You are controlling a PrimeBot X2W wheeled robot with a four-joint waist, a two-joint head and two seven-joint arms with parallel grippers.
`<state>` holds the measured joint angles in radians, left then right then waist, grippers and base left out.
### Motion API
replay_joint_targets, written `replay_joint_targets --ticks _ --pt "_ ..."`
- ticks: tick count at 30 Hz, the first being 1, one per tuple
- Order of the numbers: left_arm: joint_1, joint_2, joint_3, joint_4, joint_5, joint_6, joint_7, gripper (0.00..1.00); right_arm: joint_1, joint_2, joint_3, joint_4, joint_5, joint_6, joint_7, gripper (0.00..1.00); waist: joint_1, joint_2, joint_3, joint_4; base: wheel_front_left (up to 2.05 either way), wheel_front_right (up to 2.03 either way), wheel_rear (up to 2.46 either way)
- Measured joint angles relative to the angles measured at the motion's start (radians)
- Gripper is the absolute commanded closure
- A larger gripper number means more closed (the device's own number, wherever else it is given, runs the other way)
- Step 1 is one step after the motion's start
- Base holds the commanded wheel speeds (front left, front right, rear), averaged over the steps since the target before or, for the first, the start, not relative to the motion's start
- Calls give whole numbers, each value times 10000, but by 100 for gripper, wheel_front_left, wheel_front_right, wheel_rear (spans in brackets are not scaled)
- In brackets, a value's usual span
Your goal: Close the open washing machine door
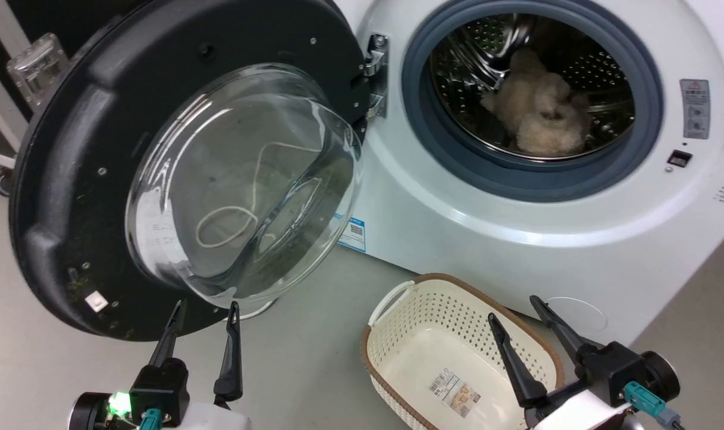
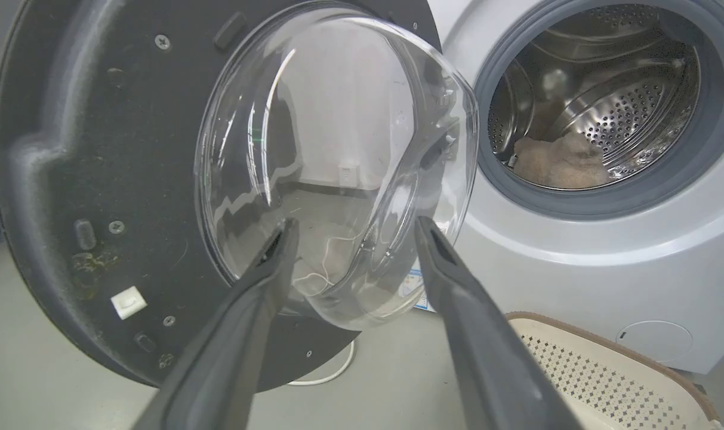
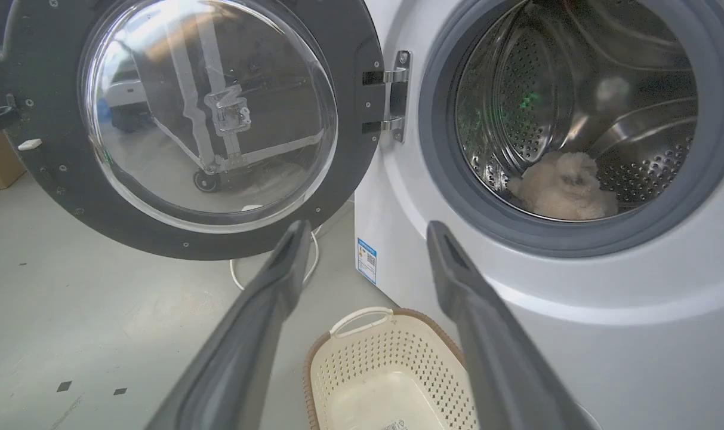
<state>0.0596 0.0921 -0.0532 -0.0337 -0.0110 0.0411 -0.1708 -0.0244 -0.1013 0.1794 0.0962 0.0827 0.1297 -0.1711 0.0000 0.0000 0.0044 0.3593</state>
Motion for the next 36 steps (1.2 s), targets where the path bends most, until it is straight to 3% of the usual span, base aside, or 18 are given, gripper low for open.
replay_joint_targets --ticks 12,14,23,27,28,31,36 --pt "36 52 -23 56 -59 0 -255 0 0 -63 297 140 161 0 -259 0 0 0 8 544 0 0 0" --pt "43 50 -19 79 -121 -4 -270 100 0 -71 316 151 165 0 -263 0 0 0 8 585 0 0 0" --pt "16 -54 428 -539 -894 -468 -516 100 5 -100 322 148 182 0 -510 0 -1 0 84 1026 0 0 0" --pt "-301 -151 968 -1218 -1524 -940 -600 100 40 -148 167 127 155 0 -600 0 0 0 233 1198 0 0 0" --pt "-743 -182 1622 -1279 -2702 -1248 -667 100 84 -165 54 125 155 0 -639 0 0 0 344 1324 0 0 0" --pt "-1516 19 2236 -1005 -4136 -1442 -612 100 174 -167 -10 90 155 0 -702 0 0 0 449 1451 0 0 0" --pt "-3302 917 3509 -529 -6679 -1438 984 100 171 -213 50 2 151 2 -796 0 1 0 747 1451 0 0 0"
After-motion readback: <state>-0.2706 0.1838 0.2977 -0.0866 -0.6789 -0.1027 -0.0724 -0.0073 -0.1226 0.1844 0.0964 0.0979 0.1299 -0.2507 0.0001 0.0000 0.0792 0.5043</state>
